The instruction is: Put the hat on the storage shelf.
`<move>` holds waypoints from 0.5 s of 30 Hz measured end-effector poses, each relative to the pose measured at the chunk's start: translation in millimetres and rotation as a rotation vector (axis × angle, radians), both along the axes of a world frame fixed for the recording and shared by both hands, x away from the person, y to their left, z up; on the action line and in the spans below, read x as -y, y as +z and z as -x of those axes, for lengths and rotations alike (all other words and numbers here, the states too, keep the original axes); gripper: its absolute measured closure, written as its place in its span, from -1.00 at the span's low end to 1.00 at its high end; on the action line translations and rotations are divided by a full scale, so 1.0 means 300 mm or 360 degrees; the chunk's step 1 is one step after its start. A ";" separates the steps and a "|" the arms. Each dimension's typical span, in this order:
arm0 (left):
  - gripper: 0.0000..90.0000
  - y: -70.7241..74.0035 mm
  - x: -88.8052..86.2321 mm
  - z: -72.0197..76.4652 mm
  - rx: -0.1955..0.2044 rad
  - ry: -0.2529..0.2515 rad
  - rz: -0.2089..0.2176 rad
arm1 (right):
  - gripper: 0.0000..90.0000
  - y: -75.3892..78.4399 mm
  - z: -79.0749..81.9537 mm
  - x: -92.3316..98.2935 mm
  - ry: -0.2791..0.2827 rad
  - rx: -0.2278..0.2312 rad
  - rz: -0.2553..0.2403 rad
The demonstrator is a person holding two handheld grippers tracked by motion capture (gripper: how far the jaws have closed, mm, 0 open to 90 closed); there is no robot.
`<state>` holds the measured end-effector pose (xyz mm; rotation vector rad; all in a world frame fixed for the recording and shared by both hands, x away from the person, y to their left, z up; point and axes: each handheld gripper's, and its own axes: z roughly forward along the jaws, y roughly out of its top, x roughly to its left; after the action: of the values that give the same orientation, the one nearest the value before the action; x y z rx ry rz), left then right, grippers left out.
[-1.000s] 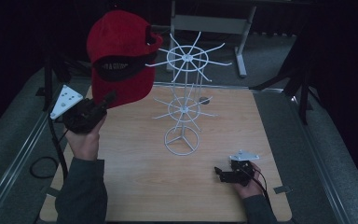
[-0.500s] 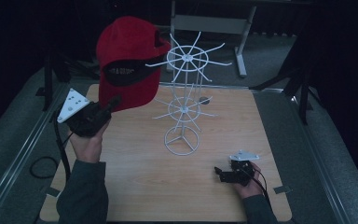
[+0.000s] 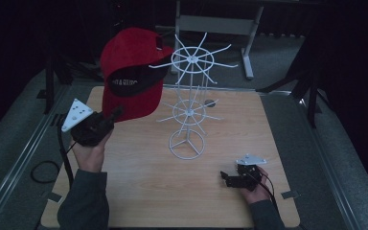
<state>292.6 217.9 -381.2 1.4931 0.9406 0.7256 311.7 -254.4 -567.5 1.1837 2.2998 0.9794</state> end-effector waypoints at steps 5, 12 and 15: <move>0.89 -0.039 0.003 -0.003 -0.0025 -0.0002 0.0010 | -0.66 0.000 0.000 0.000 -0.0001 -0.0003 -0.0002; 0.89 -0.090 0.015 -0.004 -0.0074 -0.0010 -0.0001 | -0.66 0.000 0.001 0.000 -0.0002 -0.0005 -0.0003; 0.89 -0.112 0.022 0.000 -0.0089 -0.0011 -0.0006 | -0.66 0.000 0.001 0.000 -0.0002 -0.0005 -0.0003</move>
<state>292.8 211.1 -414.8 1.5256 0.9763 0.6840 311.5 -254.3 -567.5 1.1880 2.3011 0.9800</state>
